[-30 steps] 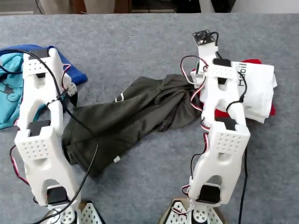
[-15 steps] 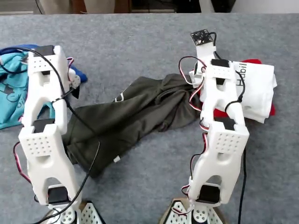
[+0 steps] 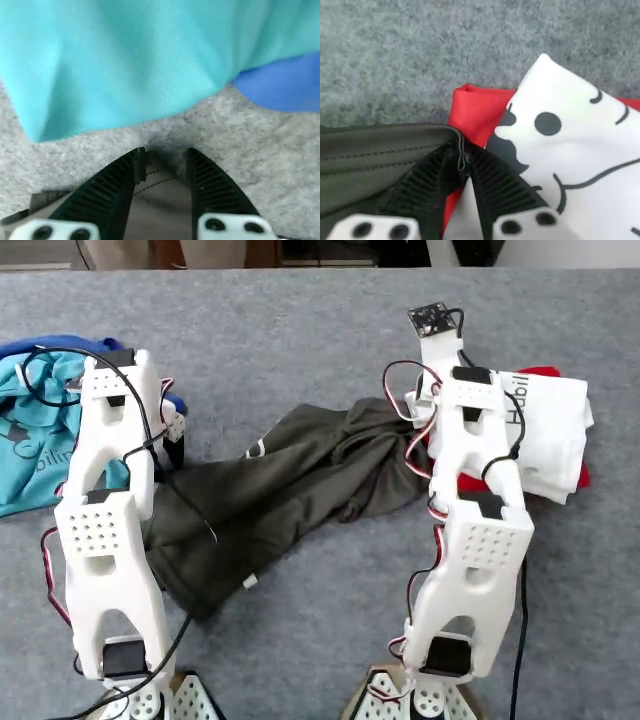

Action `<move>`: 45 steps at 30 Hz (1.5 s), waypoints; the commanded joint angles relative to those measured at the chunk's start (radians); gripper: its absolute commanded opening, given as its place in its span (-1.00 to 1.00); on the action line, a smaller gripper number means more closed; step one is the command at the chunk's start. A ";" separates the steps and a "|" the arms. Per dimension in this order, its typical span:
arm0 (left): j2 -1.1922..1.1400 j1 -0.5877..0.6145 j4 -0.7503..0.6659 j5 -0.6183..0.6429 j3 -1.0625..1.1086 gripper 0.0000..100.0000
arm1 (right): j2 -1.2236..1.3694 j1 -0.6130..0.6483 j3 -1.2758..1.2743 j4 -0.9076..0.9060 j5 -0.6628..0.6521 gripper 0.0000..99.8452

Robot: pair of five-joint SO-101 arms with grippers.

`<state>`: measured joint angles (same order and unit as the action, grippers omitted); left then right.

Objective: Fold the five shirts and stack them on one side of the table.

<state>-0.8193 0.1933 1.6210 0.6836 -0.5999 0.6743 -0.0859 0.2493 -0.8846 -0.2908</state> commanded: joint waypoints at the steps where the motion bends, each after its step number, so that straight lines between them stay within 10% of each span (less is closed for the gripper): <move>1: -0.015 0.021 0.015 0.006 -0.023 -0.71 | -0.048 0.022 -0.002 0.020 0.002 -1.00; 21: -0.117 -0.035 0.071 -0.041 -0.041 -0.96 | -0.048 0.022 -0.002 0.020 0.002 -1.00; 45: 0.329 0.057 0.138 -0.318 -0.743 -0.96 | -0.306 0.056 0.206 -0.226 0.089 -1.00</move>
<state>-0.6368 0.2424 1.7484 0.3966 -1.2750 0.5393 -0.0430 0.3399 -1.0303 -0.2371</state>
